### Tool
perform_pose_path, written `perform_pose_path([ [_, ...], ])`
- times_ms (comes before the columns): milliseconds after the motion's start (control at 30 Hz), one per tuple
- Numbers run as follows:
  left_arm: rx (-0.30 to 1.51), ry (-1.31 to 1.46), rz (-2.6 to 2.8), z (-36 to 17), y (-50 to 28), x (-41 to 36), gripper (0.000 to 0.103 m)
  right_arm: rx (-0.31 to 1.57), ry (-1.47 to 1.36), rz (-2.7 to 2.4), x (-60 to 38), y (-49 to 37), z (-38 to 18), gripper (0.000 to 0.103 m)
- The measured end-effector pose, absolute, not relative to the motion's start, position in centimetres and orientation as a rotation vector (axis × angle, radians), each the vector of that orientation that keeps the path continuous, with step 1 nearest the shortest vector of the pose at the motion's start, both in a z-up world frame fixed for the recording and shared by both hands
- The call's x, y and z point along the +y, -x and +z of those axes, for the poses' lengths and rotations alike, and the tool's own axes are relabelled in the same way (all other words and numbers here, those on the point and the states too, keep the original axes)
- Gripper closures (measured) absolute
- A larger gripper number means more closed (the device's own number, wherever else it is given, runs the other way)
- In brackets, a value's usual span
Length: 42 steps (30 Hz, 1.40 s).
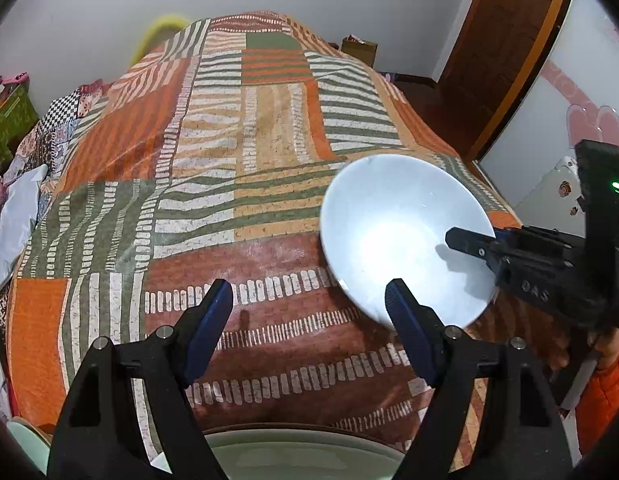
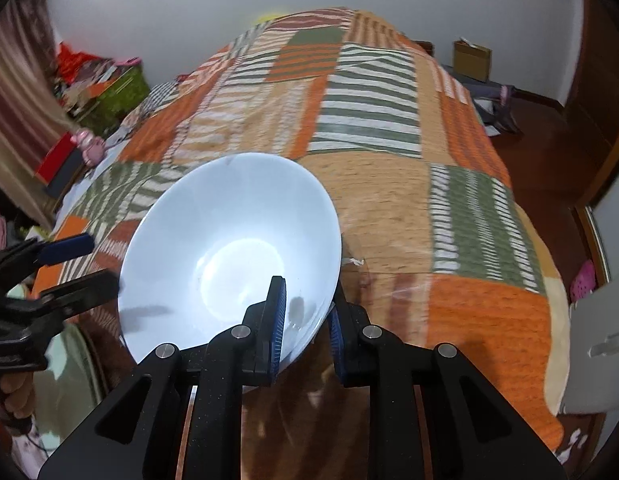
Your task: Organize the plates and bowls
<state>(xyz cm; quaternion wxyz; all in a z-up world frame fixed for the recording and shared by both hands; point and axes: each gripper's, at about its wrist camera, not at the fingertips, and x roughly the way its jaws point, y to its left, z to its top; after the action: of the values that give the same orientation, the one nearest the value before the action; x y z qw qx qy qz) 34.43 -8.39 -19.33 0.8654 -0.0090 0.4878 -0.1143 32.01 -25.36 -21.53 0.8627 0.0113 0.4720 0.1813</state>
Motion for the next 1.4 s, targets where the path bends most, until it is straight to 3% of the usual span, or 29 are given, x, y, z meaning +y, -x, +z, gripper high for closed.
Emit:
perform_pose_path([
  [100, 1.034, 0.012, -0.222, -20.0, -34.8, -8.2, 0.032, 0.988, -0.010, 0.411, -24.3, -31.8, -21.5, 0.085],
  [467, 1.127, 0.031, -0.232, -22.8, -35.5, -7.5, 0.074, 1.018, -0.051, 0.465, -22.6, -31.8, -22.0, 0.085],
  [867, 1.101, -0.016, -0.262, -22.2, -34.4, -8.7, 0.077, 0.999, -0.064, 0.445, -22.5, -30.6, -20.9, 0.084],
  [1400, 0.975, -0.005, -0.253, -15.7, -29.3, -7.6, 0.077, 0.878, -0.046, 0.461, -21.2, -26.7, -15.2, 0.084],
])
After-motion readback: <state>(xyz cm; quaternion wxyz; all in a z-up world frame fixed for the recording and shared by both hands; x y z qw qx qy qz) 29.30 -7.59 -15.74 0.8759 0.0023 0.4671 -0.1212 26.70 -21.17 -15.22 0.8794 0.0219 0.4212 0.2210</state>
